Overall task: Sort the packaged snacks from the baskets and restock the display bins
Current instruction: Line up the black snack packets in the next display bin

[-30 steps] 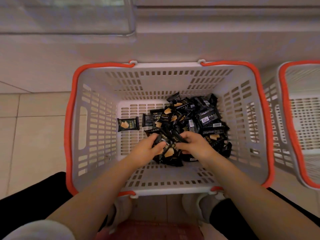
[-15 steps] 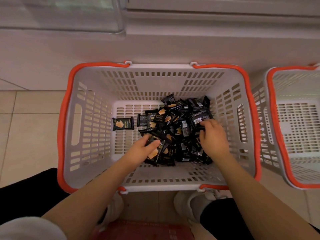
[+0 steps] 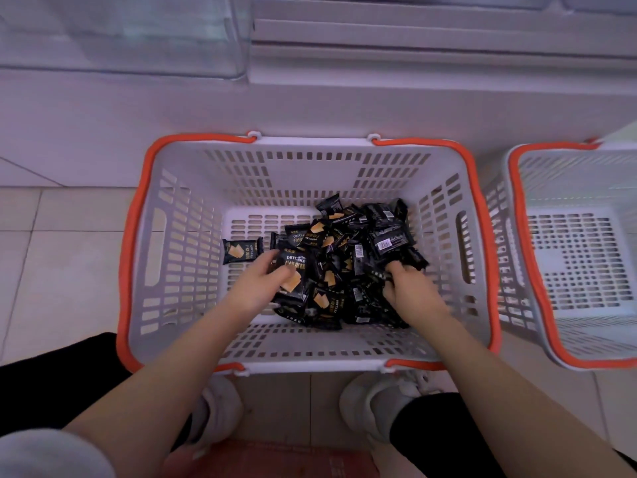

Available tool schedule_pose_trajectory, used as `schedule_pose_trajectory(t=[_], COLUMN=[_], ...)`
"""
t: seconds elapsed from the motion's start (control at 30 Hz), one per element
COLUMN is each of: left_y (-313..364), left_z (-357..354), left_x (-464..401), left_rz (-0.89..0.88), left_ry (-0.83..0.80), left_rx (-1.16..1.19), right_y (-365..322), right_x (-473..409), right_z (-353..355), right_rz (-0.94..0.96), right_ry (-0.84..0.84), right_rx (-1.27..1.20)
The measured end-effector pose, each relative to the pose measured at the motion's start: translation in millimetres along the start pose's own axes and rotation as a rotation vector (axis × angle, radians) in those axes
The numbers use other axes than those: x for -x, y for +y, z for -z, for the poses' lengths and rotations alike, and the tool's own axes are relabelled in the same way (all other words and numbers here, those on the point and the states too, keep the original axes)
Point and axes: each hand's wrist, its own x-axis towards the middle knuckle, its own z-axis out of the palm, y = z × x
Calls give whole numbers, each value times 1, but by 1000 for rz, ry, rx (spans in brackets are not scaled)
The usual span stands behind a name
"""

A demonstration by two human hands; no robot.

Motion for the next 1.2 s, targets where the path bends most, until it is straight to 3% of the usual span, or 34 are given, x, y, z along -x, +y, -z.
schedule_pose_trajectory(t=[0.07,0.17,0.23,0.47,0.63,0.77,0.93,1.1,1.17,1.2], left_y=[3,8,10,14,10,10,2,-7,-8,-9], left_z=[4,10,14,23,21,11,5,-4,-5,-4], left_x=[5,16,22,41,54,58,50,40,33,30], left_rz=[-39,-55,-78,-158,-407,-515,-411,-335,-256,-191], left_ry=[69,107,128,150,146,42,-41,-56,-43,-32], left_rx=[27,91,134,118,-215,-464,-507,-554,-494,-437], right_y=[-11,-31,-41,-63,-79,-91,-92,-78,-65,-55], right_x=[10,28,36,53,61,62,48,26,13,5], right_z=[6,17,23,36,32,20,7,-6,-8,-8], right_rz=[-175,-428,-423,-169,-16,50,-13,-81,-69,-43], right_ry=[-62,-320,-352,-379,-320,-291,-178,-285,-147,-6], right_rx=[-454,-1311,-1435,-1428,-883,-975,-1128,-1182,-1037,-810])
